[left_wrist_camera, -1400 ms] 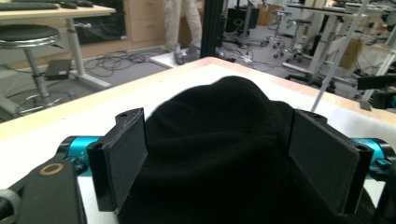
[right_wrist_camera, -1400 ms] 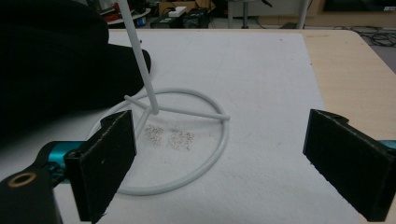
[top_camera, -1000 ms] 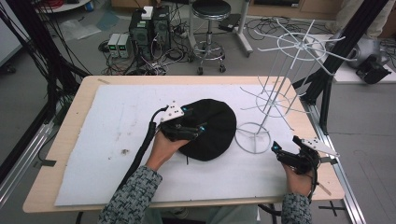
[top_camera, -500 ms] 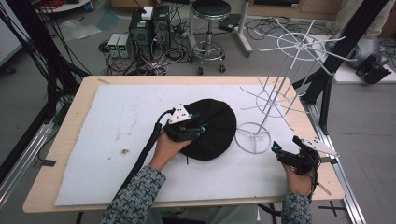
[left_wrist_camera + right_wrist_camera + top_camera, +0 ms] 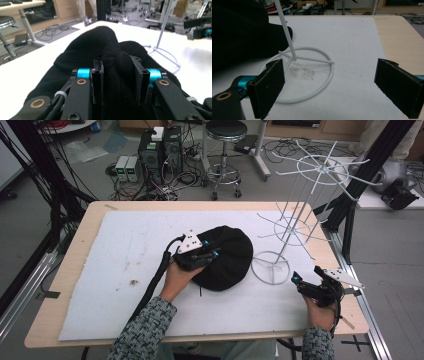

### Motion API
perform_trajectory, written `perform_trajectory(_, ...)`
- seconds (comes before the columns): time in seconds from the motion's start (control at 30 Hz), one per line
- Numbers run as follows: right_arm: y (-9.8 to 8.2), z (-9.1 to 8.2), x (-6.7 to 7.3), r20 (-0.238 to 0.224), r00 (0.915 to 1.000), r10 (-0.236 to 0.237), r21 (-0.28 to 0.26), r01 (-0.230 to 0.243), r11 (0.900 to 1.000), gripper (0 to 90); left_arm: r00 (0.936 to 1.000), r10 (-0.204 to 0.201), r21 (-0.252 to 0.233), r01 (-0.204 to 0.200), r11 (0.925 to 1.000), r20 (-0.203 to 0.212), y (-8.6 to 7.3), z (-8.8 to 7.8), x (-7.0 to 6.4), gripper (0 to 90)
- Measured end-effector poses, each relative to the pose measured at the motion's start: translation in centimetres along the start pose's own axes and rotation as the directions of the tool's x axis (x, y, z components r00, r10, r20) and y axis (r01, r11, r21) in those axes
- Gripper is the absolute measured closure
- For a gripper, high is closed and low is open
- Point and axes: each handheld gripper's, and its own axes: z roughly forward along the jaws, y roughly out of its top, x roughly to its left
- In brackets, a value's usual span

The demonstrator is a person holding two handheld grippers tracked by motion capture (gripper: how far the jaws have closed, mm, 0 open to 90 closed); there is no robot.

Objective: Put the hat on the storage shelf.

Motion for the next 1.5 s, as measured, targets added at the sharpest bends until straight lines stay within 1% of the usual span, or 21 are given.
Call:
perform_trajectory(0.13, 0.0, 0.0, 0.0, 0.003, 1.0, 0.002, 0.001, -0.002, 1.0, 8.6, 1.0, -0.009, -0.04, 0.009, 0.9992, -0.001, 0.4, -0.5, 0.1, 68.7)
perform_trajectory(0.23, -0.1, 0.0, -0.1, 0.003, 1.0, 0.001, 0.003, -0.001, 1.0, 8.6, 1.0, -0.003, -0.061, 0.003, 0.9981, -0.003, 0.8, -1.0, 0.1, 69.2)
perform_trajectory(0.33, -0.1, 0.0, -0.1, 0.003, 1.0, 0.002, 0.003, -0.002, 1.0, 8.5, 0.9998, -0.019, -0.088, 0.019, 0.9959, -0.003, 1.2, -1.5, 0.3, 69.3)
perform_trajectory(0.43, -0.1, 0.0, -0.1, 0.002, 1.0, -0.001, 0.005, 0.001, 1.0, 8.6, 0.9997, -0.019, -0.109, 0.017, 0.9939, -0.014, 1.5, -2.1, 0.6, 69.3)
perform_trajectory(0.47, -0.1, 0.0, -0.1, 0.003, 1.0, 0.004, 0.005, -0.004, 1.0, 8.6, 0.9995, -0.021, -0.118, 0.018, 0.9928, -0.023, 1.7, -2.6, 0.8, 69.4)
perform_trajectory(0.5, -0.2, 0.0, -0.2, 0.005, 1.0, 0.003, 0.005, -0.003, 1.0, 8.6, 0.9995, -0.021, -0.118, 0.018, 0.9928, -0.023, 1.7, -2.6, 0.8, 69.4)
perform_trajectory(0.6, -0.1, 0.0, -0.2, 0.005, 1.0, 0.007, -0.001, -0.007, 1.0, 8.5, 0.9988, -0.027, -0.142, 0.021, 0.9896, -0.041, 2.1, -3.5, 1.2, 69.4)
perform_trajectory(0.73, -0.1, -0.1, -0.2, 0.004, 1.0, 0.008, 0.003, -0.008, 1.0, 8.6, 0.9969, -0.05, -0.19, 0.037, 0.9811, -0.06, 2.9, -4.7, 1.9, 69.5)
perform_trajectory(0.8, -0.1, 0.0, -0.2, 0.004, 1.0, 0.003, 0.004, -0.003, 1.0, 8.6, 0.9958, -0.051, -0.209, 0.034, 0.9773, -0.076, 3.4, -5.3, 2.3, 69.5)
perform_trajectory(0.87, -0.1, 0.0, -0.1, 0.003, 1.0, 0.007, 0.006, -0.007, 1.0, 8.6, 0.9936, -0.069, -0.239, 0.046, 0.9699, -0.089, 4.2, -6.2, 3.0, 69.5)
perform_trajectory(0.9, -0.1, 0.0, -0.1, 0.003, 1.0, 0.007, 0.006, -0.007, 1.0, 8.6, 0.9936, -0.069, -0.239, 0.046, 0.9699, -0.089, 4.2, -6.2, 3.0, 69.5)
perform_trajectory(0.93, -0.1, 0.0, -0.1, 0.002, 1.0, 0.005, 0.006, -0.005, 1.0, 8.6, 0.9921, -0.077, -0.254, 0.049, 0.9659, -0.099, 4.6, -6.6, 3.4, 69.5)
perform_trajectory(1.03, -0.2, 0.0, -0.1, 0.003, 1.0, 0.005, 0.006, -0.005, 1.0, 8.5, 0.9907, -0.068, -0.262, 0.036, 0.9645, -0.117, 5.7, -7.3, 3.9, 69.5)
perform_trajectory(1.1, -0.2, 0.0, -0.1, 0.003, 1.0, 0.004, 0.006, -0.004, 1.0, 8.6, 0.9896, -0.069, -0.28, 0.031, 0.9594, -0.126, 6.5, -7.9, 4.2, 69.5)
perform_trajectory(1.17, -0.2, 0.0, -0.1, 0.004, 1.0, 0.007, 0.004, -0.007, 1.0, 8.6, 0.9887, -0.071, -0.289, 0.03, 0.9569, -0.132, 7.3, -8.4, 4.5, 69.5)
perform_trajectory(1.2, -0.2, 0.0, -0.1, 0.004, 1.0, 0.007, 0.004, -0.007, 1.0, 8.6, 0.9885, -0.076, -0.3, 0.033, 0.9534, -0.131, 7.7, -8.6, 4.7, 69.5)
perform_trajectory(1.23, -0.2, 0.0, -0.1, 0.003, 1.0, 0.006, 0.005, -0.006, 1.0, 8.6, 0.9882, -0.074, -0.3, 0.031, 0.9533, -0.134, 8.0, -8.7, 4.8, 69.5)
perform_trajectory(1.3, -0.1, 0.0, -0.1, 0.001, 1.0, 0.007, 0.003, -0.007, 1.0, 8.6, 0.9874, -0.074, -0.313, 0.027, 0.9495, -0.14, 9.0, -9.2, 5.2, 69.5)
perform_trajectory(1.5, -0.1, 0.0, -0.1, 0.001, 1.0, 0.009, 0.003, -0.009, 1.0, 8.6, 0.9864, -0.081, -0.348, 0.027, 0.9373, -0.143, 11.2, -9.9, 5.6, 69.5)
